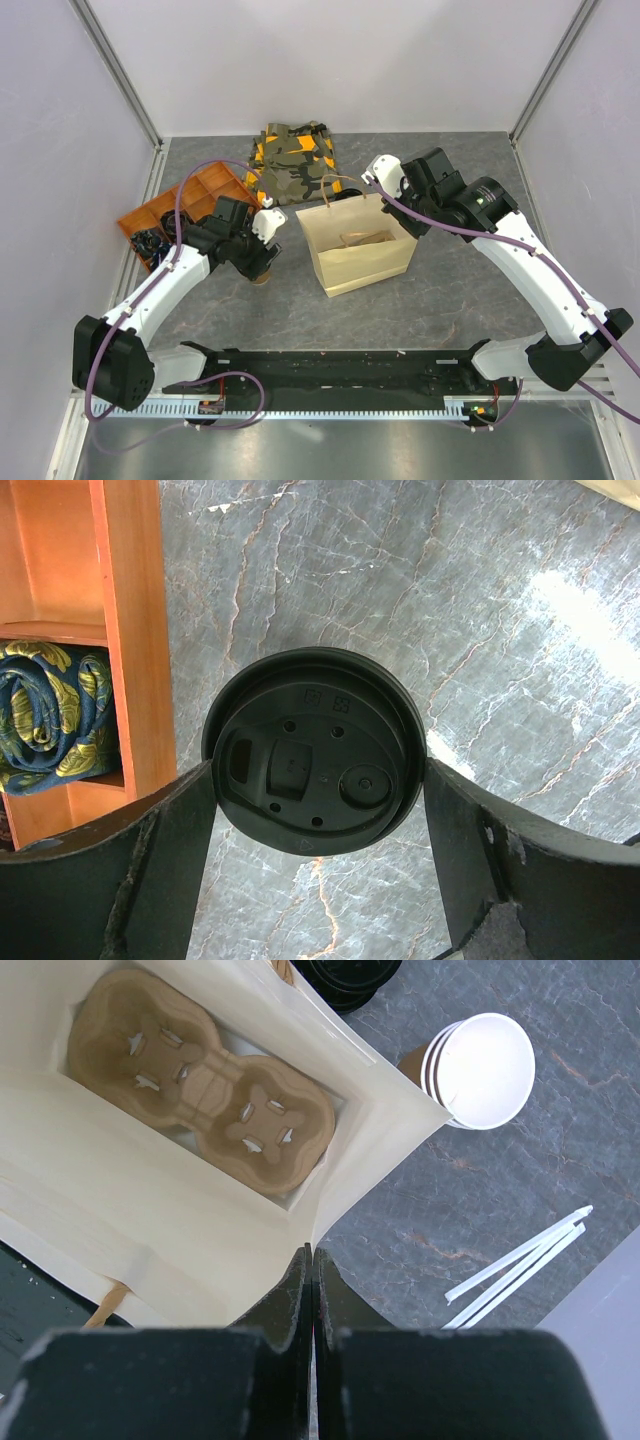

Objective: Pack the takeout coffee

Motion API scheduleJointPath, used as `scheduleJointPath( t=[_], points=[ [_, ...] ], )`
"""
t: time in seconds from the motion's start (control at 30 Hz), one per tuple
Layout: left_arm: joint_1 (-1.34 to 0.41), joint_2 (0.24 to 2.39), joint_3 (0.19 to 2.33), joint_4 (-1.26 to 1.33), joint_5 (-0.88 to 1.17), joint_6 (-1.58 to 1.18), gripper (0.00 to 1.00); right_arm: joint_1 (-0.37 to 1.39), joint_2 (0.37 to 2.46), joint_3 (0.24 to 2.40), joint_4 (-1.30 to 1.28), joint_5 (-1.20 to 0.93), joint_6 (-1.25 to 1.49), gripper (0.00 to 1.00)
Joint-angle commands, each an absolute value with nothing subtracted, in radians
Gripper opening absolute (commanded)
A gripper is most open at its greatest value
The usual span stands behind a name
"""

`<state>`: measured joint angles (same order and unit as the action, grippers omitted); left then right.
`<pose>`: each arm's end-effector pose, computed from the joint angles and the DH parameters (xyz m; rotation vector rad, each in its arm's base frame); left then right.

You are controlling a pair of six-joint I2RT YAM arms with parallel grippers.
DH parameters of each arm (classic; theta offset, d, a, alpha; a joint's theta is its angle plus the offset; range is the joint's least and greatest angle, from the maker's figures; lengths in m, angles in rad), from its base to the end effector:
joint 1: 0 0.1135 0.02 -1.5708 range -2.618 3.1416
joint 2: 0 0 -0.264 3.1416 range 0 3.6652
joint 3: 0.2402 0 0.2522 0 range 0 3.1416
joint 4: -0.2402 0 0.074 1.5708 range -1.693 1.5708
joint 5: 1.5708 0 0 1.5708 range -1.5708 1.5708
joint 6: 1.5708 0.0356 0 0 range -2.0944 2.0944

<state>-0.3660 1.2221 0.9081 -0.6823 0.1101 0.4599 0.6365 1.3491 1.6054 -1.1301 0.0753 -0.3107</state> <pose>0.2234 -0.0898 0.2512 1.0660 2.3290 -0.1055 0.2058 0.1488 0.4072 -1.0839 2.1882 0.0531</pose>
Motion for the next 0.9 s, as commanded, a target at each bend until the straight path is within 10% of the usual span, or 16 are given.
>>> scheduleJointPath(
  t=[0.0, 0.87],
  points=[
    [-0.362, 1.223, 0.92, -0.663, 0.124, 0.457, 0.73, 0.635, 1.344, 1.62, -1.123, 0.066, -0.314, 0.0],
    [-0.345, 1.25, 0.959, -0.707, 0.156, 0.465, 0.6, 0.635, 1.347, 1.623, -1.126, 0.052, -0.316, 0.0]
  ],
)
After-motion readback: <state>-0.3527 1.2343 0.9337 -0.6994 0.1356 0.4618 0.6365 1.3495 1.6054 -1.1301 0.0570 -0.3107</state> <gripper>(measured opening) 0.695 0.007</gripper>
